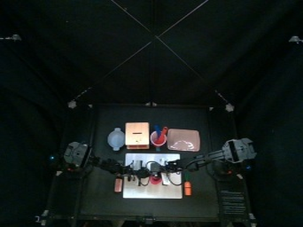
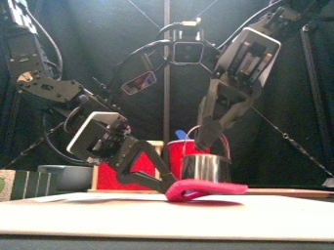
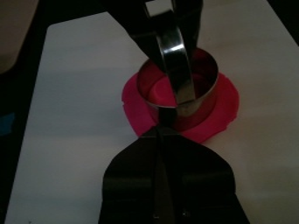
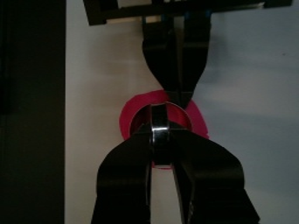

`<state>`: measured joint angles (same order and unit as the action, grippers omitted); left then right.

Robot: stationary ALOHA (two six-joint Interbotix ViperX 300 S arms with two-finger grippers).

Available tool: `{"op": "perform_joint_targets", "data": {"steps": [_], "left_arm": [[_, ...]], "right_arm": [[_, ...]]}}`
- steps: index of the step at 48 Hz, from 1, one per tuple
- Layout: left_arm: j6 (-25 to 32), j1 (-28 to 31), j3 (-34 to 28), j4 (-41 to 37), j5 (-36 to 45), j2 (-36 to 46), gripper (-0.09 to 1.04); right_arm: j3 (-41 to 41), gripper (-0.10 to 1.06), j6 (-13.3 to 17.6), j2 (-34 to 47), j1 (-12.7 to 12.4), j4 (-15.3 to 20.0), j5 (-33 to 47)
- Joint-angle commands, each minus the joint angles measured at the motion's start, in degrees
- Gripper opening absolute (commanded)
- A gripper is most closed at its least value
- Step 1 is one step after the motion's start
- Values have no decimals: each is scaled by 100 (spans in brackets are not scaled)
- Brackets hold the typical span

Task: Get the cutter from the drawer then cut the dough then place the extra dough in the bowl
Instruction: Place the extra dough in the bowl

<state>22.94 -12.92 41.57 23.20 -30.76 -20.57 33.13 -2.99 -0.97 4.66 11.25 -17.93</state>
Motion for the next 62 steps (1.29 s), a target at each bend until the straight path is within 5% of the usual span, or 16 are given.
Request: {"op": "perform_joint_targets", "data": {"steps": [1, 12, 35, 50, 62], "left_arm": [[-9, 18, -35, 9, 44, 26, 48], [0, 9, 26, 123, 114, 70, 48], [0, 18, 536, 334, 132, 1011, 48], [9, 26, 545, 325, 132, 1178, 48], [9, 53, 510, 334, 88, 1204, 49]], "right_arm": [[-97, 50, -9, -475, -141, -97, -88], [457, 50, -9, -1037, -360, -132, -562], [1248, 53, -9, -1090, -316, -246, -633], [1239, 82, 9, -1107, -281, -97, -571], [1081, 85, 0, -1248, -246, -123, -290]]}}
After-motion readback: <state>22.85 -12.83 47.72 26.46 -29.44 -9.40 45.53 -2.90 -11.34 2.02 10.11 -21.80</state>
